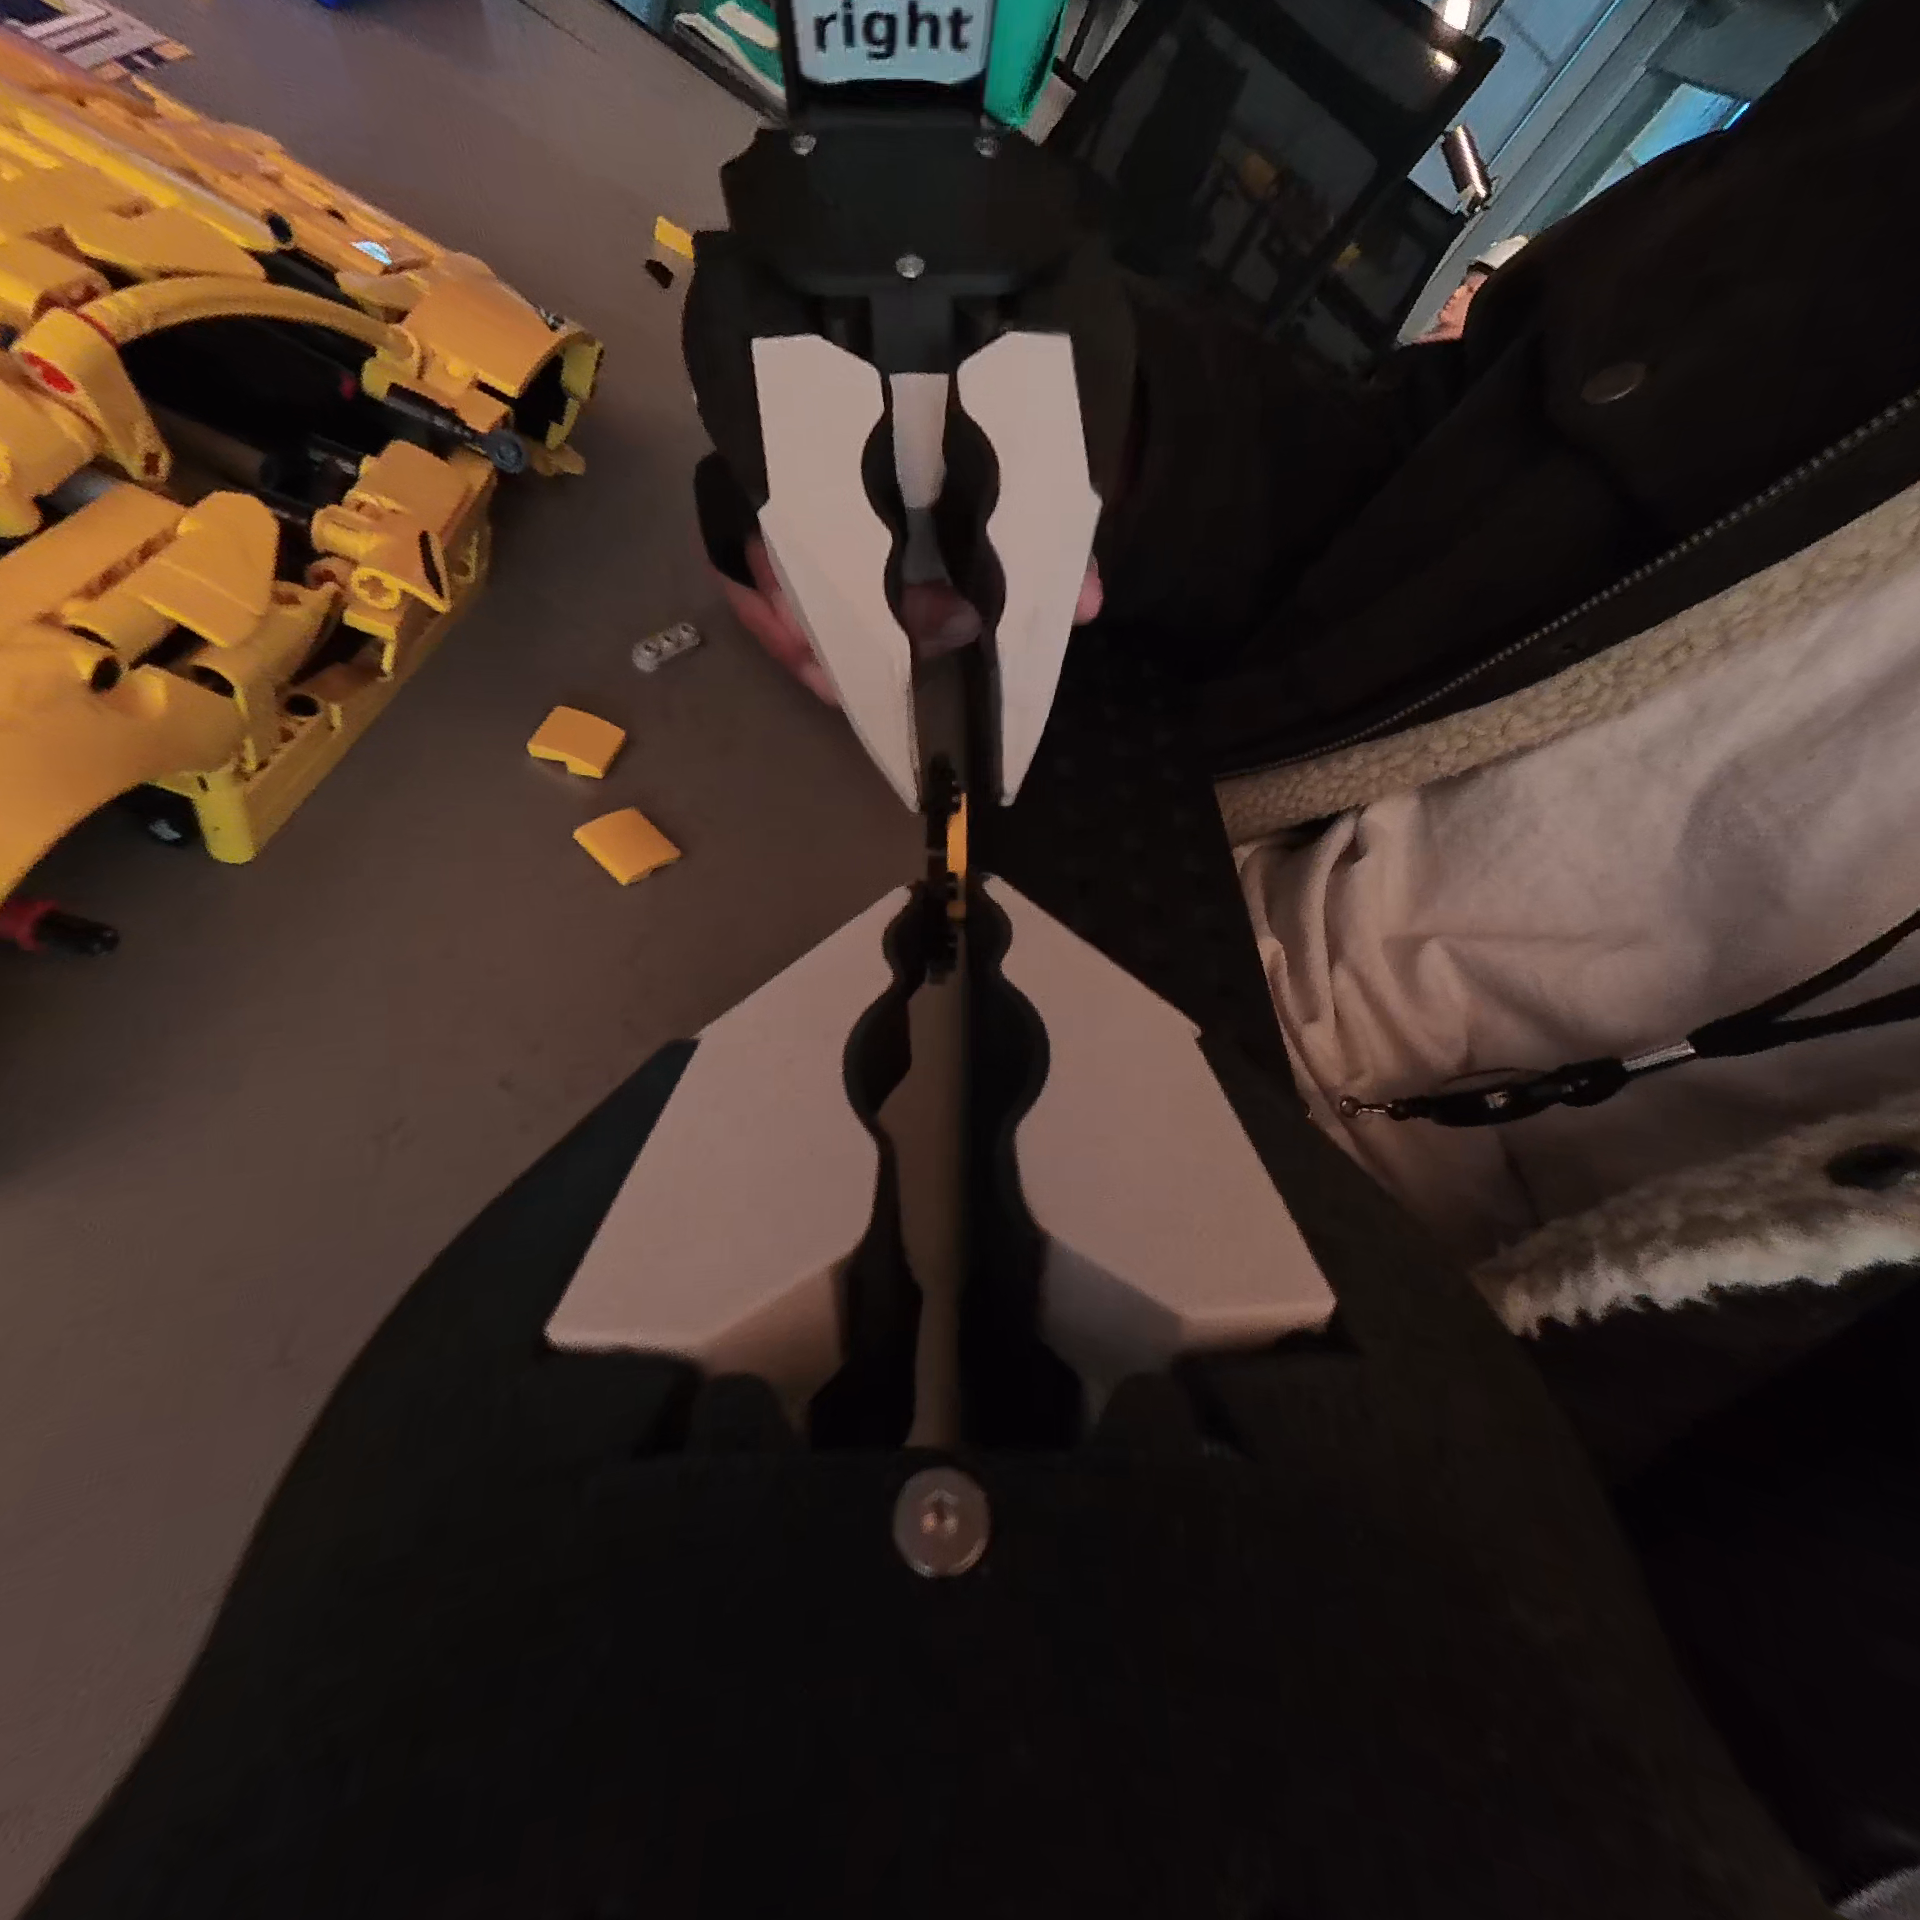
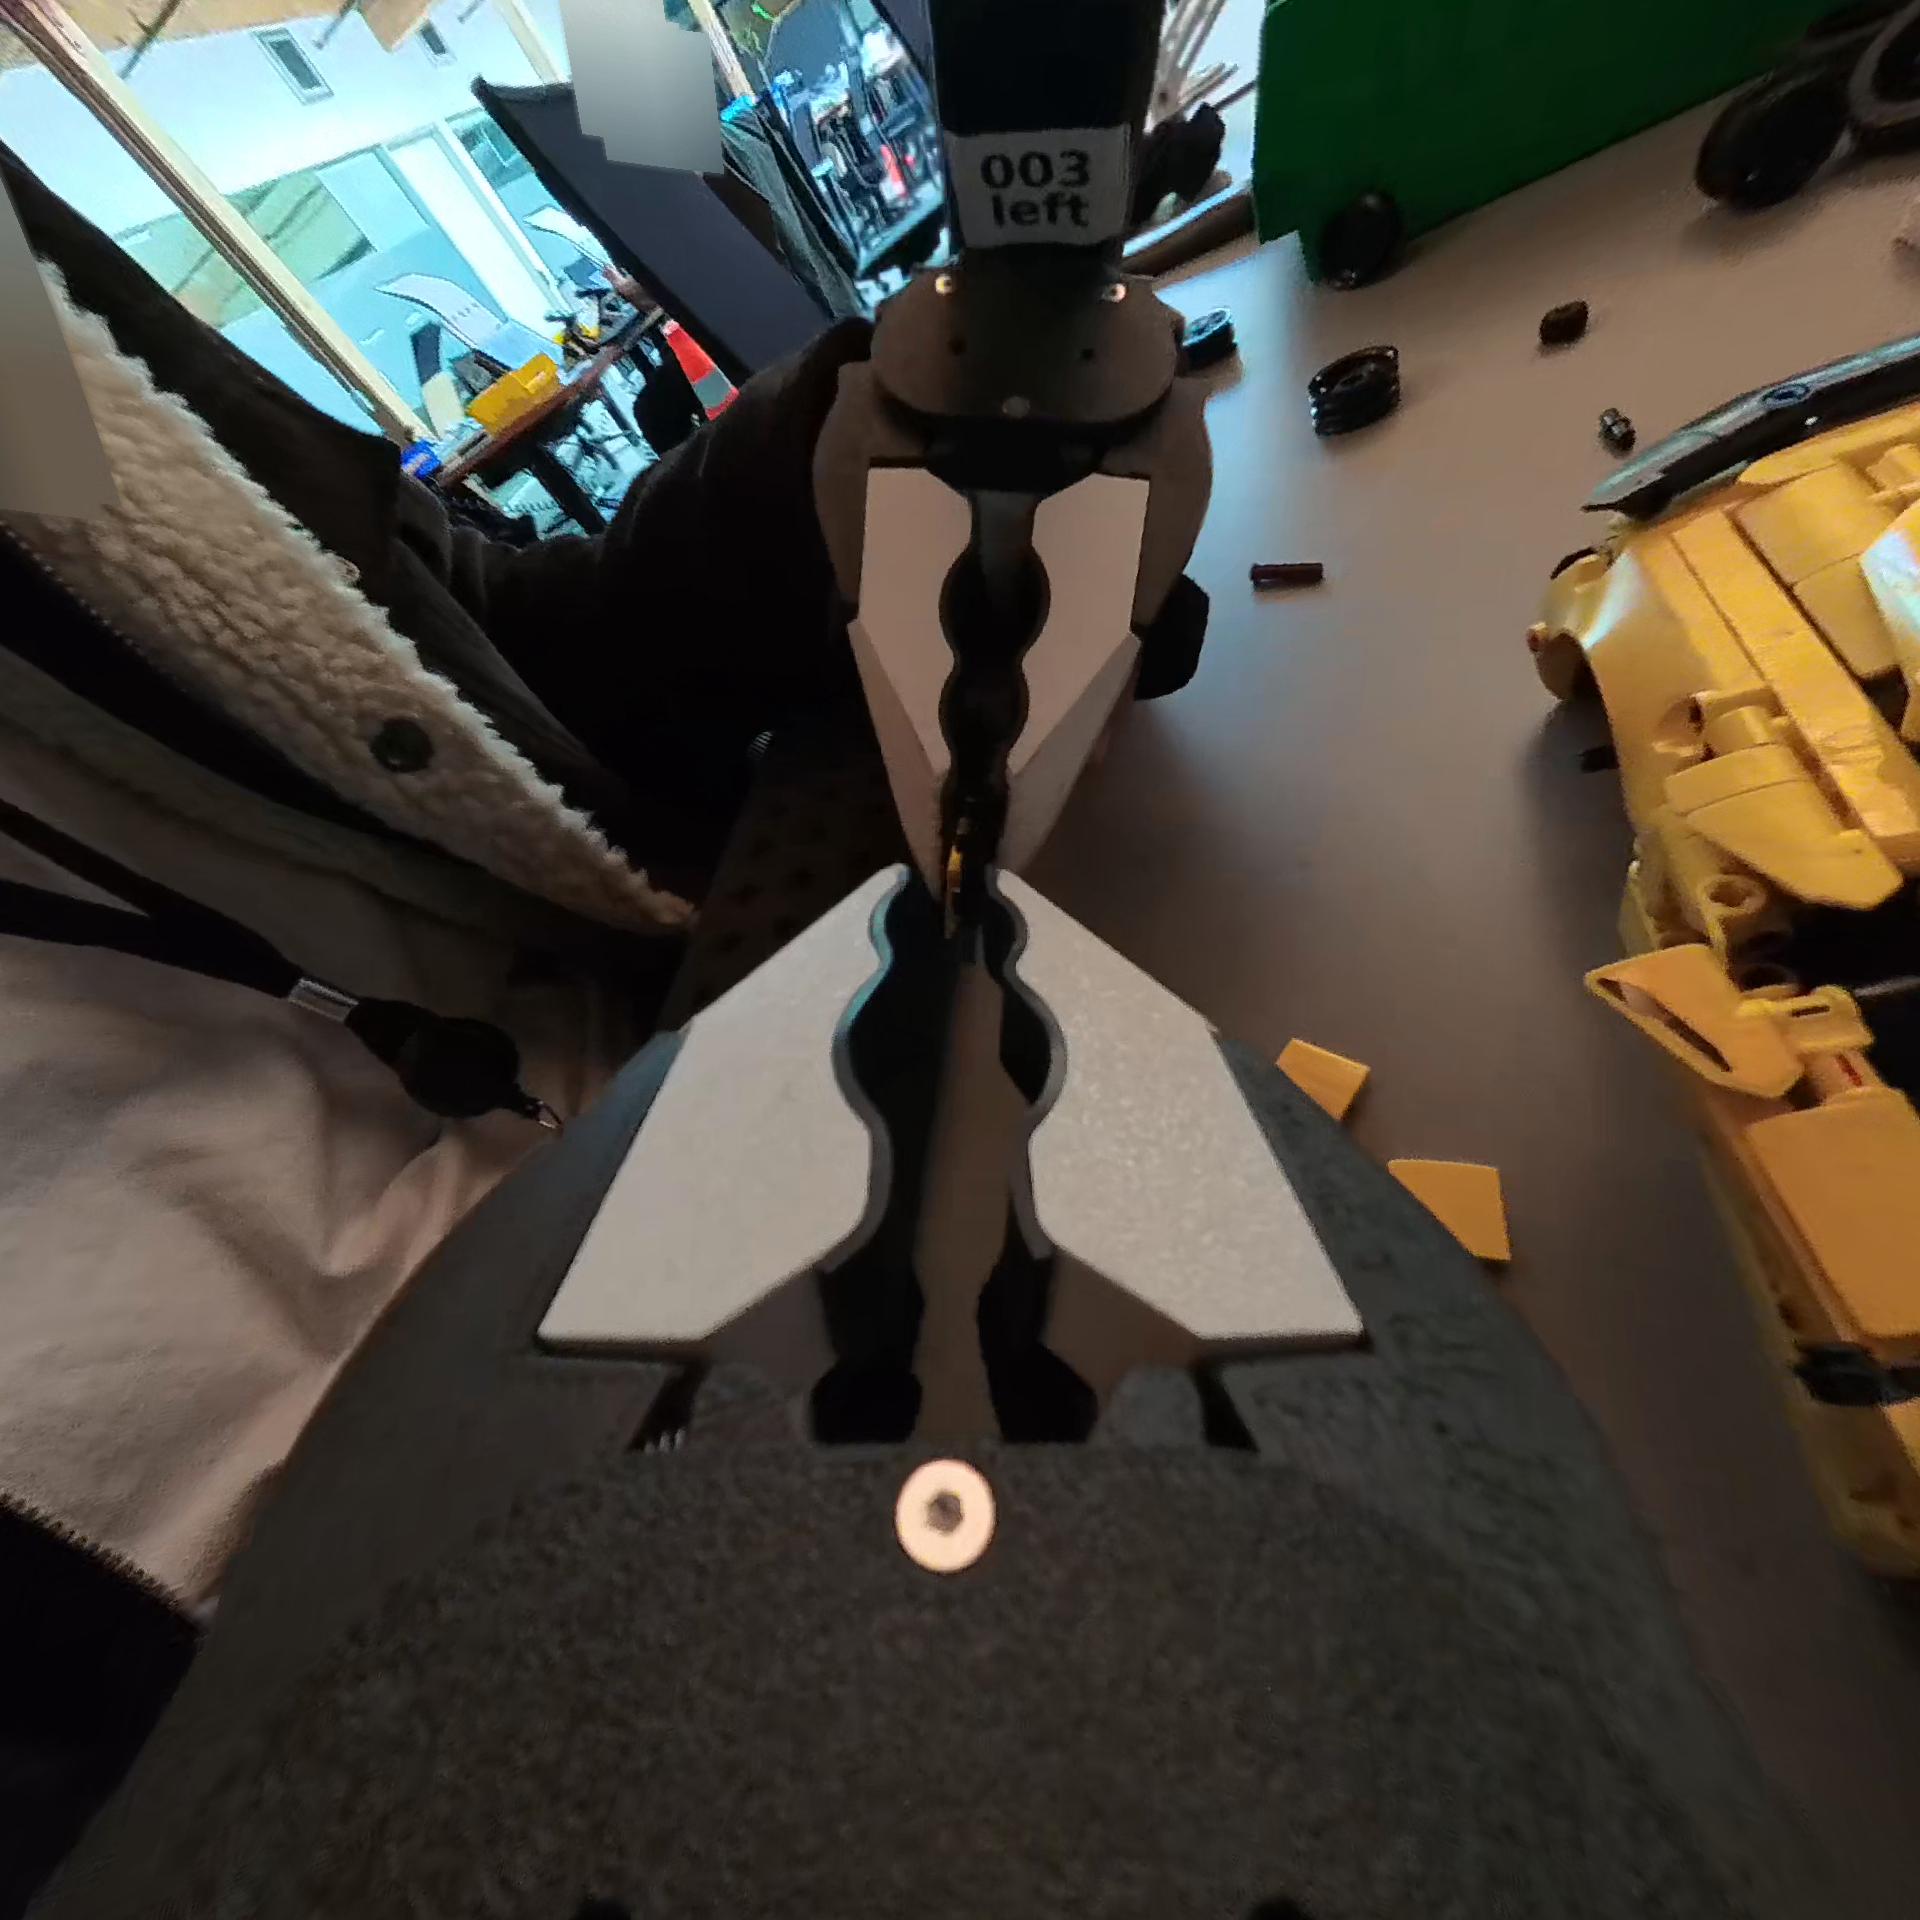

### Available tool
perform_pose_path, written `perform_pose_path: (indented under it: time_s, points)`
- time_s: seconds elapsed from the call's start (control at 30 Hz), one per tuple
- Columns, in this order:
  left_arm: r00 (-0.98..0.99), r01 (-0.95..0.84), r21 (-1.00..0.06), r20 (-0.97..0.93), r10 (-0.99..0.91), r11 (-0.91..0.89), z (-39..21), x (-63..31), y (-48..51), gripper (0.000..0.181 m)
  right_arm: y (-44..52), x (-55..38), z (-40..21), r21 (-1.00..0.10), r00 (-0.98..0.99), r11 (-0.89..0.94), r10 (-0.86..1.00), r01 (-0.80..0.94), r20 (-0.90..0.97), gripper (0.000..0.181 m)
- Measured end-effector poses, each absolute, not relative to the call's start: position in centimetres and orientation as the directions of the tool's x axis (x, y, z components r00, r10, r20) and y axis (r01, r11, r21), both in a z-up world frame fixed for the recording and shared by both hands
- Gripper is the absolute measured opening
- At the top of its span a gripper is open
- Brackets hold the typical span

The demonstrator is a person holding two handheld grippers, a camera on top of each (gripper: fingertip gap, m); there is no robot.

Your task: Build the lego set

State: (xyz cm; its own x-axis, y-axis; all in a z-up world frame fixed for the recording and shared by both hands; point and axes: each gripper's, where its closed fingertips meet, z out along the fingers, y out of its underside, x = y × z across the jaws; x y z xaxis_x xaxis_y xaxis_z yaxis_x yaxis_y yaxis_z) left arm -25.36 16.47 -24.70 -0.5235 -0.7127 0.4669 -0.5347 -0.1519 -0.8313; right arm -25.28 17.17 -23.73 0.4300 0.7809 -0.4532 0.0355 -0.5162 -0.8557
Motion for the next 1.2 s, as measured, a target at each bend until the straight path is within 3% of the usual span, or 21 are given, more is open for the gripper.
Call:
perform_pose_path:
  time_s: [0.13, 0.43, 0.67, 0.9, 1.0, 1.1, 1.2]
  points:
    - [-0.53, -0.535, -0.835, 0.449, -0.719, -0.127, -24.9, -25.4, 16.2, 0.006, 16.7, -25.5, -23.7, -0.827, 0.377, -0.562, 0.77, 0.017, -0.515, 0.018]
    - [-0.525, -0.53, -0.838, 0.445, -0.725, -0.13, -24.8, -25.4, 16.4, 0.006, 17.5, -25.6, -24.1, -0.887, 0.483, -0.449, 0.803, 0.104, -0.35, 0.006]
    - [-0.534, -0.519, -0.846, 0.434, -0.725, -0.124, -24.7, -25.4, 16.3, 0.006, 17.3, -25.5, -24.2, -0.875, 0.492, -0.463, 0.8, 0.14, -0.345, 0.006]
    - [-0.514, -0.493, -0.847, 0.467, -0.72, -0.199, -23.7, -25.1, 17.0, 0.006, 17.9, -25.3, -23.3, -0.846, 0.455, -0.534, 0.753, -0.001, -0.476, 0.006]
    - [-0.502, -0.427, -0.863, 0.475, -0.723, -0.27, -22.1, -24.9, 18.1, 0.007, 18.7, -24.6, -22.1, -0.801, 0.414, -0.579, 0.698, -0.154, -0.584, 0.006]
    - [-0.549, -0.356, -0.871, 0.488, -0.679, -0.338, -20.0, -25.3, 18.1, 0.029, 19.2, -24.0, -20.5, -0.771, 0.371, -0.574, 0.676, -0.277, -0.637, 0.006]
    - [-0.513, -0.305, -0.883, 0.469, -0.719, -0.358, -19.7, -24.9, 19.1, 0.031, 19.8, -23.7, -18.5, -0.739, 0.317, -0.539, 0.675, -0.404, -0.666, 0.006]
